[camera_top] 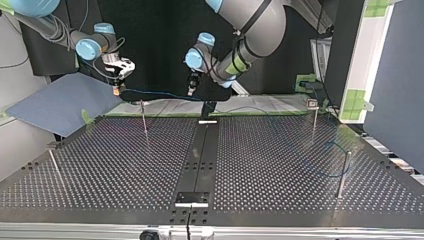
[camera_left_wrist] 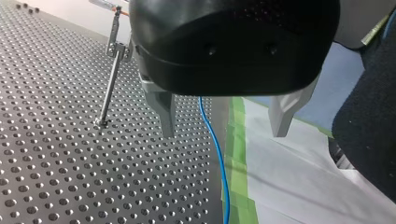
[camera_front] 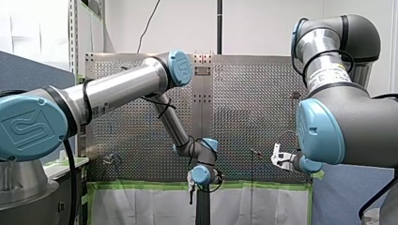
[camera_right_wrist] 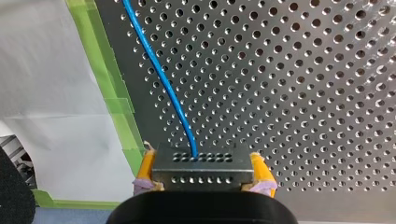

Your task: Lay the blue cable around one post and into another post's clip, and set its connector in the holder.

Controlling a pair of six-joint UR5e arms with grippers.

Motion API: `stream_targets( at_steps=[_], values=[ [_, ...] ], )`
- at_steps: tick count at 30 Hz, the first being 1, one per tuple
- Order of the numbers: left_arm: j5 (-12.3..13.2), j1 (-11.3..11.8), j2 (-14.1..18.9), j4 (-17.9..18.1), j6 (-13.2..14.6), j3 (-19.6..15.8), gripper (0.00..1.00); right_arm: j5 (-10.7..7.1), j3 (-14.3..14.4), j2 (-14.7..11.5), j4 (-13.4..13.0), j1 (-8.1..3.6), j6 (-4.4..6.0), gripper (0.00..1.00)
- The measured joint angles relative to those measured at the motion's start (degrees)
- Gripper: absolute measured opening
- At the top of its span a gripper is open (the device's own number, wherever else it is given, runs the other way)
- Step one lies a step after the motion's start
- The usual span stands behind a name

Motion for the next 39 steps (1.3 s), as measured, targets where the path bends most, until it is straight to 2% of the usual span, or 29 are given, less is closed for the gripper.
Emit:
stream_targets(
  at_steps=[7, 14, 20, 25, 33, 39],
  values=[
    [0.56, 0.13, -2.46, -2.31, -1.04, 2.95, 1.00, 0.09, -0.02, -0.01, 0.00, 0.05, 0.03, 0.00],
    [0.76, 0.70, -6.21, -4.52, -3.84, 7.03, 1.00, 0.15, -0.05, -0.01, -0.08, 0.07, -0.05, 0.00],
    [0.74, 1.34, -7.00, -5.53, -4.29, 10.32, 1.00, 0.18, -0.18, -0.01, -0.06, 0.07, -0.02, 0.00],
    [0.74, 1.61, -6.98, -5.90, -3.15, 11.20, 1.00, 0.21, -0.39, -0.01, 0.03, 0.05, 0.01, 0.00],
    [-0.19, 1.42, -6.97, -9.27, 1.03, 10.33, 1.00, 0.28, -0.85, -0.01, 0.03, 0.02, 0.47, 0.00],
    [-0.10, 1.73, -6.97, -8.23, 1.83, 10.16, 1.00, 0.27, -0.91, -0.01, 0.16, 0.11, 0.41, 0.00]
  ],
)
